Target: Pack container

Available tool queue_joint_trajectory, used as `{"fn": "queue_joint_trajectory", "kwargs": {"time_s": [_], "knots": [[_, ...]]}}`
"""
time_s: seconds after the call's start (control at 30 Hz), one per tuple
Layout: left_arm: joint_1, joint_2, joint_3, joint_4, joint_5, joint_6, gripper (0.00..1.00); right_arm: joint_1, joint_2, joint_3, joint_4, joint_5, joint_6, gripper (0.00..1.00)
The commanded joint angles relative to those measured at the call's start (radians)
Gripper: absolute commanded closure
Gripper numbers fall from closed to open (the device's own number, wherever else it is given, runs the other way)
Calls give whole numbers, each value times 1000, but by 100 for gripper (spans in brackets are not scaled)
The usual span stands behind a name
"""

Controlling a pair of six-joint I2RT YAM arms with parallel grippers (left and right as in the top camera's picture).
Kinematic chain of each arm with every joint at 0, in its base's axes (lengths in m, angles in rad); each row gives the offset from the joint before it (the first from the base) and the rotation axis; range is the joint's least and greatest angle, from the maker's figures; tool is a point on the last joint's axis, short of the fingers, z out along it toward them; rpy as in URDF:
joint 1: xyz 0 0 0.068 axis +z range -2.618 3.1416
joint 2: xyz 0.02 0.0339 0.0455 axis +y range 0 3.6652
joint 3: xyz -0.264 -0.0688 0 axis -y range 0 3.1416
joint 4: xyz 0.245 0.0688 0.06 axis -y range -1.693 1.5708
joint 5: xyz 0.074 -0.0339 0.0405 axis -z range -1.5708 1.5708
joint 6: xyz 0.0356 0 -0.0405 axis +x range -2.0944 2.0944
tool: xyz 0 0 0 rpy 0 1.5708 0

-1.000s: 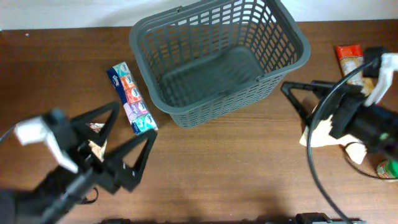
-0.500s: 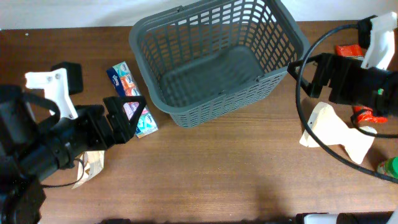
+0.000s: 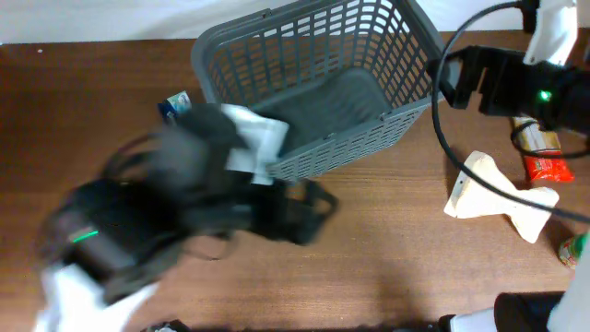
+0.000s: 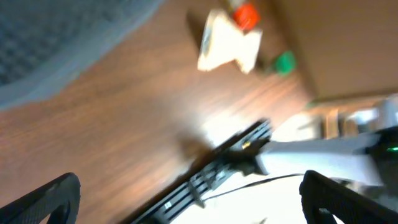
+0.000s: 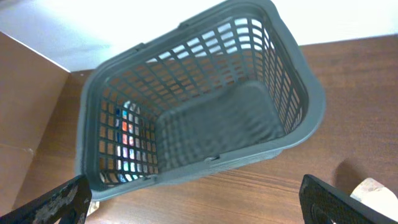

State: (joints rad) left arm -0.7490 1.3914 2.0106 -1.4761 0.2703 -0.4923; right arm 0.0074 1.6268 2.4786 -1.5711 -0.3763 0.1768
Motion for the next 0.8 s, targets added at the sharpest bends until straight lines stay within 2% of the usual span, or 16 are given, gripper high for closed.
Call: {"fn": "queue_joint_trajectory", "kwargs": {"time_s": [0.0, 0.1, 0.33, 0.57, 0.77], "knots": [[-164, 72, 6, -3, -375, -79, 0, 5, 19, 12, -14, 19, -16, 1], [-189, 100, 6, -5, -464, -79, 0, 5, 18, 12, -6, 14, -15, 1], [-189, 142, 6, -16, -469, -79, 0, 5, 19, 12, 18, 23, -32, 1], [-189, 145, 6, -73, -433, -79, 0, 6, 50, 12, 276, 4, -42, 1], [-189, 145, 6, -89, -430, -79, 1, 14, 166, 12, 338, -84, -37, 1]]}}
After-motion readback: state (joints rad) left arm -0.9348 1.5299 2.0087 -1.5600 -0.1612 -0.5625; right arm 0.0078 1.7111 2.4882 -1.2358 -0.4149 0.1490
